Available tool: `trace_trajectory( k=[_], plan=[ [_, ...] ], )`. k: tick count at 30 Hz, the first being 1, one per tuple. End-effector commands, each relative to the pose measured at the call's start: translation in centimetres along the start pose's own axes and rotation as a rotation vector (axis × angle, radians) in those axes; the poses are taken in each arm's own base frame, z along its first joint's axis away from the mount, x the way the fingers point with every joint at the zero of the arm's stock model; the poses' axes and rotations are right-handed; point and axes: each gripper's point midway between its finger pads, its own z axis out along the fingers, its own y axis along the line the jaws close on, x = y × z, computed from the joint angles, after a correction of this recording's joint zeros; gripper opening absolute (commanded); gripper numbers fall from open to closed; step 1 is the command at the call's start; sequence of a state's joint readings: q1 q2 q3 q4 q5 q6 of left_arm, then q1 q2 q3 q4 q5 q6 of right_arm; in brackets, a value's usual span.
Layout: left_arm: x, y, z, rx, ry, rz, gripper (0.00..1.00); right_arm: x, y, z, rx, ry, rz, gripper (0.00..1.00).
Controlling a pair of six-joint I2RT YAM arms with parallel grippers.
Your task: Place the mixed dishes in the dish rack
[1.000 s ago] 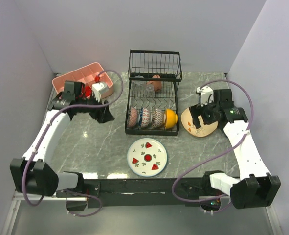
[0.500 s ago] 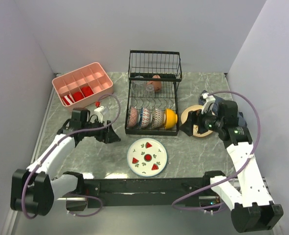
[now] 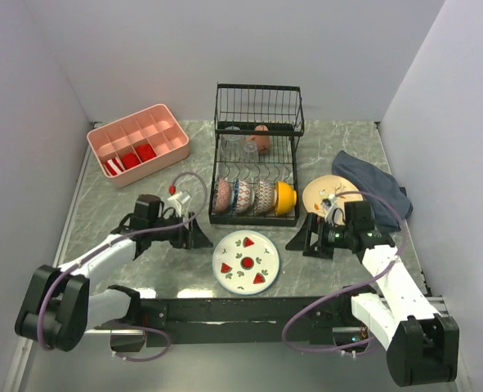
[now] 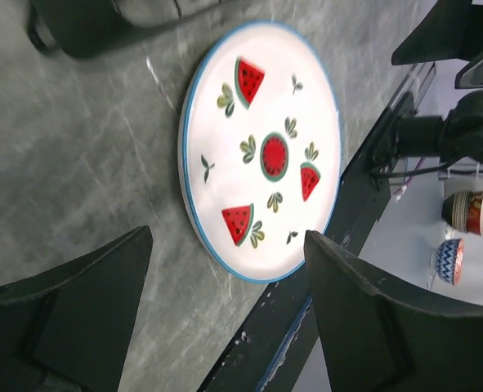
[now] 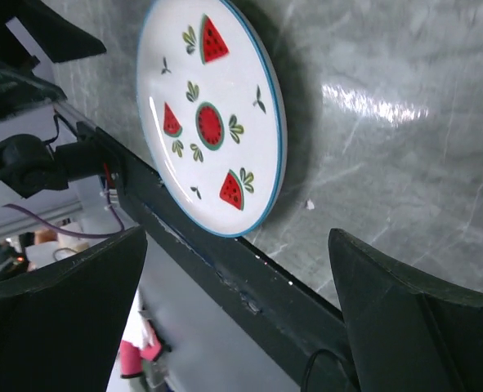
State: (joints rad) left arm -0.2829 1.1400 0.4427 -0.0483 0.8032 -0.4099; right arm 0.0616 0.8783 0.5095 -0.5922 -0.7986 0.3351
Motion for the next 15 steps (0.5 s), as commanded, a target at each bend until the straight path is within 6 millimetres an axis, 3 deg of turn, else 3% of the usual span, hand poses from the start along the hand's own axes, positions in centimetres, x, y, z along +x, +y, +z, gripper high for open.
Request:
trace_trajectory(
  k=[1,5,9,13,15],
  plan=[
    [1.2,-0.2,1.7,0.012,0.021,-0.004,0.82,-1.1,0.2,0.6,0.000,-0.052,0.054,1.00],
    [2.5,1.2,2.5,-0.097,0.032,-0.015,0.88,0.5,-0.7,2.1,0.007,-0.013,0.084,1.00],
    [4.7,0.5,3.5,-0.065,0.070,-0.026,0.90,1.5,-0.8,3.3,0.003,0.025,0.071,1.00],
    [5.2,0.6,3.9,-0.054,0.075,-0.061,0.86,2.2,-1.4,4.3,0.007,0.043,0.093,1.00],
    [5.3,0.7,4.0,-0.052,0.070,-0.080,0.79,2.8,-1.5,4.8,-0.003,0.062,0.119,1.00]
  ],
)
